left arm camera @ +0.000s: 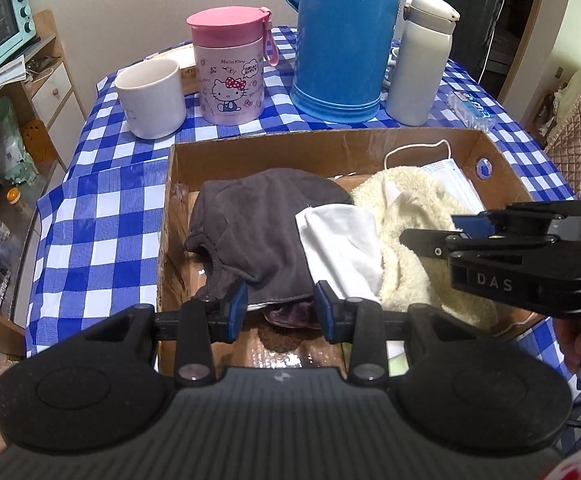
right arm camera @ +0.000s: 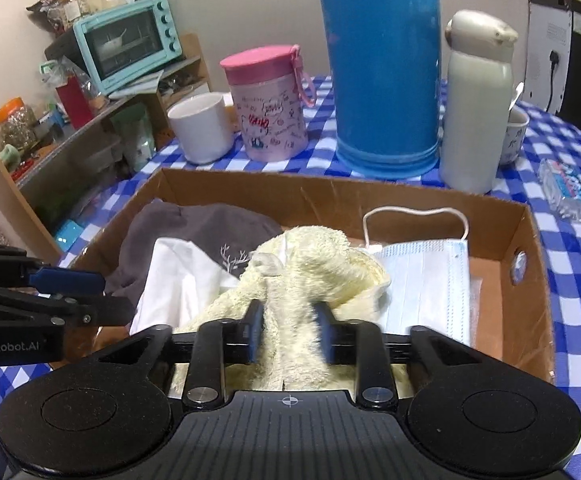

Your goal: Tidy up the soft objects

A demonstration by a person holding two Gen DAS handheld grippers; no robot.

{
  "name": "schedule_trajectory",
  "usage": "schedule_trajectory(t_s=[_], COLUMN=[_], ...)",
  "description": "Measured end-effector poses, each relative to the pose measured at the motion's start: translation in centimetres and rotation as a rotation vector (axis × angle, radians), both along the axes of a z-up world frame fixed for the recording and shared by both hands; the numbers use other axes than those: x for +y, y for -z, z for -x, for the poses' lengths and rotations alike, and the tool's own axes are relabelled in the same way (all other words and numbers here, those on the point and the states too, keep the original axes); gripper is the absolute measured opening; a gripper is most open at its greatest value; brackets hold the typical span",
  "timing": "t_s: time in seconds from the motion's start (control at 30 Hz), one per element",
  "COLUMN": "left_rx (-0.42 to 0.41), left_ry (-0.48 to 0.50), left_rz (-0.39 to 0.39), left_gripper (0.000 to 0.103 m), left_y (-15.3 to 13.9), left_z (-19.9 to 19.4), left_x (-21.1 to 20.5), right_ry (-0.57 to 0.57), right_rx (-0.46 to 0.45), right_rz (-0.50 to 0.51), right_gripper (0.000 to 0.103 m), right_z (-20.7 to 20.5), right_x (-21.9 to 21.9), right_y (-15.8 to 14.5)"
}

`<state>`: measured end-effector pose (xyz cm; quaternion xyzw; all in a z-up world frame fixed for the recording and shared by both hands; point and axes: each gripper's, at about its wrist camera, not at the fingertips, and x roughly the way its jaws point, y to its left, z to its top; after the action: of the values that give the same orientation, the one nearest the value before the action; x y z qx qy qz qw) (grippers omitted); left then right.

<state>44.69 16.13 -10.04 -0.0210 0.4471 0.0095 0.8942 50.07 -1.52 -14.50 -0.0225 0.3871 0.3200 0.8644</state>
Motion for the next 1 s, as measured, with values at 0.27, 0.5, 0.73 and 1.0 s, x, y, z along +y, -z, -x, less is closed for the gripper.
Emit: schedule_trajectory(t_s=[0.27, 0.5, 0.73, 1.0], left_rx=[-0.016, -0.026, -0.052, -0.098], left_ry=[-0.010, -0.021, -0.037, -0.059], left_rz=[0.008, 0.016, 0.027, 0.024], left_gripper=[0.040, 0.047, 0.058, 0.063], left_y=[-1.0, -1.7, -3.2, -5.9], left_z=[0.3, 0.8, 1.9, 4.6], left_x=[-0.2, -0.9, -1.6, -2.9], right_ry=[0.032, 0.056, 0.081, 0.109], right_rx=[0.003, 0.002, 0.012, 0.005], right_rz=[-0.044, -0.058, -0.077, -0.149], right_gripper=[0.066, 0.070, 0.074, 0.077], right_z=[0.6, 1.8, 3.4, 6.2], right_x=[-1.8, -2.8, -4.3, -6.5], right_y=[-1.7, -3.0, -4.4, -7.0])
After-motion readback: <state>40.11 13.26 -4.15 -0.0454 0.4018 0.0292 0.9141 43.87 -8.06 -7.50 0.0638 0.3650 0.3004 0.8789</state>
